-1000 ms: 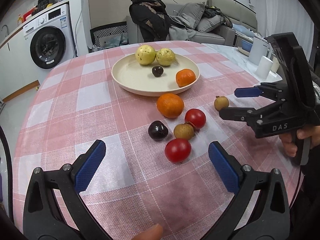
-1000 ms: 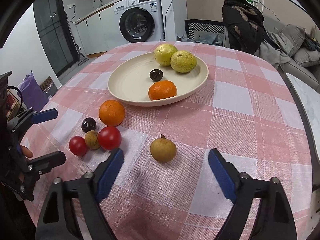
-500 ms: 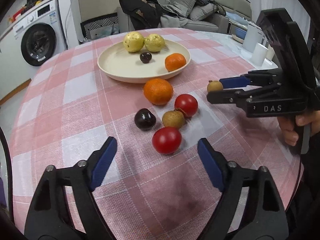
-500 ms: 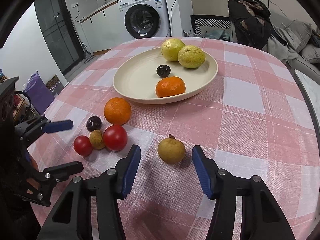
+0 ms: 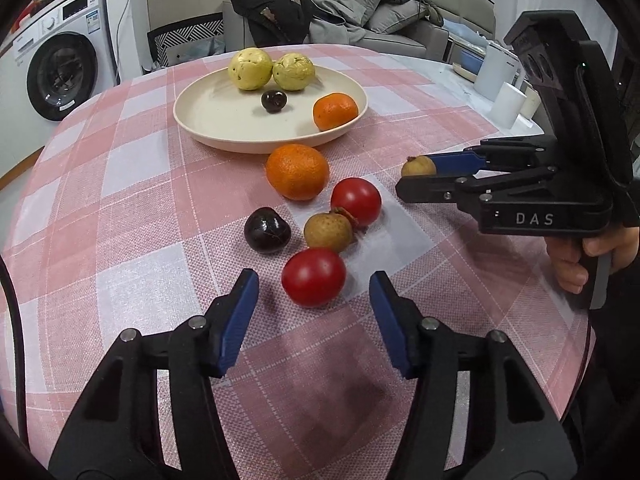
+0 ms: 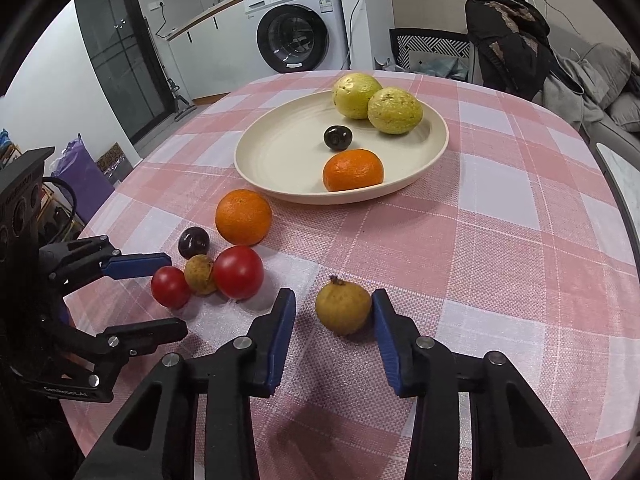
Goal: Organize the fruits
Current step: 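Grasp the small brown pear with the right tool while the left tool grasps a red tomato, then carry the tomato and pear onto the cream plate and open both tools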
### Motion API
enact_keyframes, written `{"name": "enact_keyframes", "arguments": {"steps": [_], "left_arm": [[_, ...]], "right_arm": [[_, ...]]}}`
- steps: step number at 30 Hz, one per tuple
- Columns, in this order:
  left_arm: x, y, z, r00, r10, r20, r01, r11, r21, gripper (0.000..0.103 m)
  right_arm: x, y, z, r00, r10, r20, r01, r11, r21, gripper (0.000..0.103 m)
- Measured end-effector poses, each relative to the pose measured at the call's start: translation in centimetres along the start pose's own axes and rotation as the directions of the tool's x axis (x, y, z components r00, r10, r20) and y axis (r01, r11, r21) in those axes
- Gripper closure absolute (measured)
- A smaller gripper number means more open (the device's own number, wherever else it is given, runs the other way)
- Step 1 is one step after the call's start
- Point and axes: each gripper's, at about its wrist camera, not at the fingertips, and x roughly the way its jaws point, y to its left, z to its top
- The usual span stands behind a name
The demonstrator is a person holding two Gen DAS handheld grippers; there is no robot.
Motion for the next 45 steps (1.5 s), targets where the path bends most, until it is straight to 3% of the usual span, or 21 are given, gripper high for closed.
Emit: {"name": "enact_keyframes", "arguments": {"steps": [7,15,22,31,45], "left_arm": [[0.1,0.1,0.3,1.0,0.01,0.003,-0.01,1.0,-0.007,0.064],[0.0,0.4,0.3,1.0,-0.012,0.01,0.012,1.0,-0.021,0.075],[-0.1,0.8,0.2,1.0,-0.025,0.014,0.025,0.999,-0.037,0.075],[-0.9,0.9,-0.1,0.999,-0.038,0.038,0.039,0.999,-0.037,0.076],[-3.8,1.0,0.8,0.987,-0.048,0.153,0.055,0.998,-0.04,0.076]], "right_arm": [[0.0,0.0,0.0,1.0,-0.011,0.002,0.011,1.0,-0.005,0.068],[0.0,0.2,-0.1,1.0,-0.014,0.002,0.014,1.0,-0.017,0.068],[-0.2,0.3,-0.3,0.999,-0.035,0.0,0.035,0.999,-0.036,0.074],[-0.8,0.4,-0.4,0.999,-0.022,0.036,0.024,0.999,-0.042,0.075],[-2.9,0.5,0.6,0.988,-0.016,0.152,0.018,1.0,-0.015,0.075]]}}
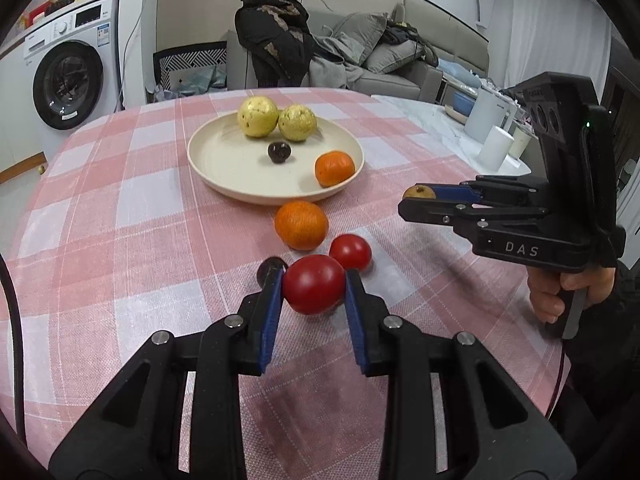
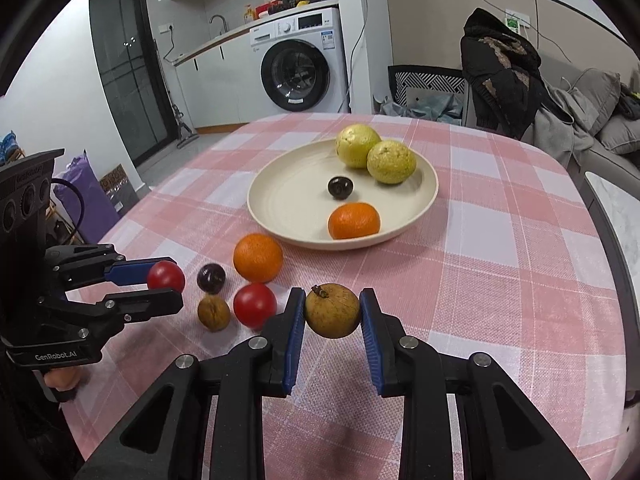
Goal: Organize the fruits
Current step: 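Carry the tomato and pear onto the cream plate and open both tools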
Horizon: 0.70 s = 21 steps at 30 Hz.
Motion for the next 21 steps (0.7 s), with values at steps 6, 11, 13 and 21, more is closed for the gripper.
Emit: {"name": "enact_keyframes", "arguments": {"steps": [6,11,13,21], "left_arm": [[-0.3,0.0,1.6,0.999,0.022,0.037,-0.022,1.0,0.006,0.076],[-0.2,0.2,3.0,0.998,0.027,0.06,-0.027,1.0,0.002,0.076],[0.0,0.2,3.4,0.997,0.032,0.066,-0.032,0.999,0.003,0.076],[0.9,0.5,4.9,0.995,0.059,0.085,-0.059,0.998,0.0,0.076]], "right_arm": [[-0.6,0.3,0.7,1.0,0.004,0.03,-0.004,1.0,0.002,0.075],[-0.8,0.1,1.7,0.999,0.003,0.047,-0.004,1.0,0.01,0.075],[-0.8,0.2,2.0,0.999,0.003,0.052,-0.003,1.0,0.007,0.075],[-1.0,-0.3,3.2,0.997,0.007,0.072,-0.008,1.0,0.024,0.075]]}}
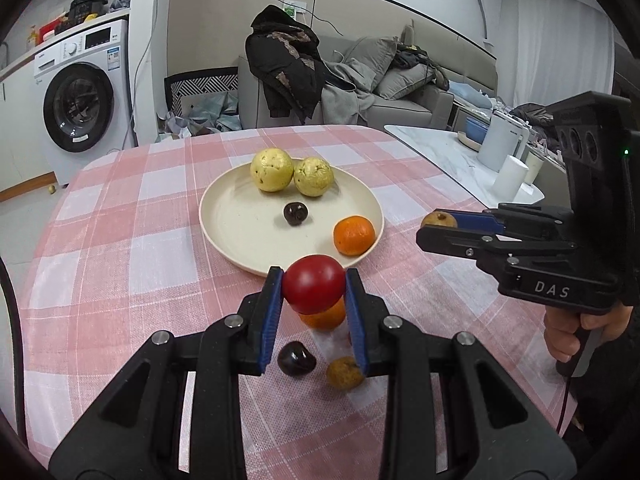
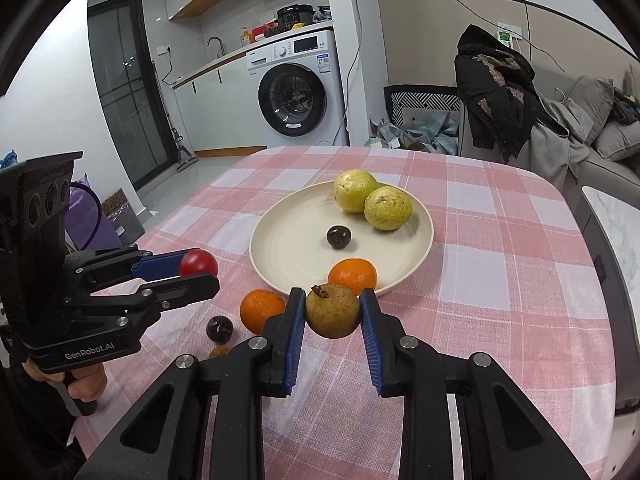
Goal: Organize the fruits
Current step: 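Carry the tomato and pear onto the cream plate and open both tools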
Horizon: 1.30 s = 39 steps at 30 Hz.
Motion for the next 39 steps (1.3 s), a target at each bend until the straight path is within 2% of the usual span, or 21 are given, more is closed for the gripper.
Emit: {"name": "enact_keyframes", "arguments": {"steps": [19,32,39], "left_arm": [[2.8,0.7,3.0,0.999,0.026,0.021,-0.026,1.0,-0.007,0.076],[5.0,1.3,4.0,0.999,0.045,-0.001,-0.045,0.999,-0.016,0.076],[6.3,1.9,4.0,0.999,0.042,-0.016,-0.042,0.999,-0.026,0.076]], "right_arm": [[2.1,-1.7,1.6,1.0,-0.015,-0.015,0.016,0.999,0.048,0.075],[2.5,-3.4,3.9,0.999,-0.033,-0.004,0.033,0.996,0.082,0.075],[4.2,-4.3,3.7,0.999,-0.031,-0.026,0.034,0.993,0.109,0.075]]}}
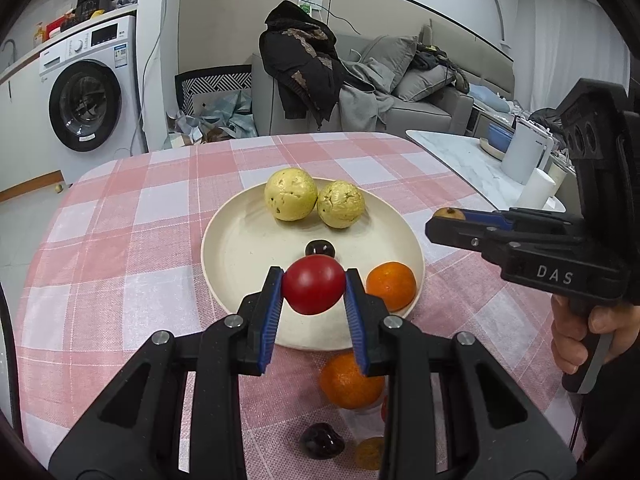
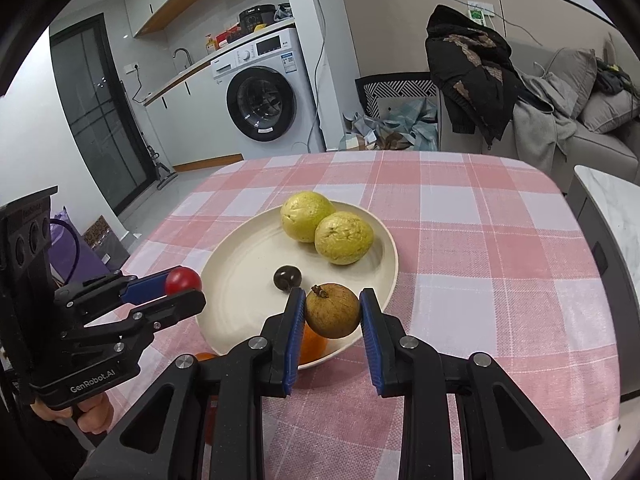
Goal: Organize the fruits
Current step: 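Carry the tomato and pear onto the cream plate and open both tools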
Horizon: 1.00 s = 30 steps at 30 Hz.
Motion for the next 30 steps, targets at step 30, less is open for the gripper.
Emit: {"name": "enact_keyframes", "arguments": {"steps": [30], "left_arm": [[2.4,0.7,-0.9,0.999,0.029,-0.029,-0.029,1.0,0.001,0.076]], "right_arm": [[2.8,-1.1,-0.9,1.0,-0.013,-0.022,0.014,0.999,0.043,0.075]]}}
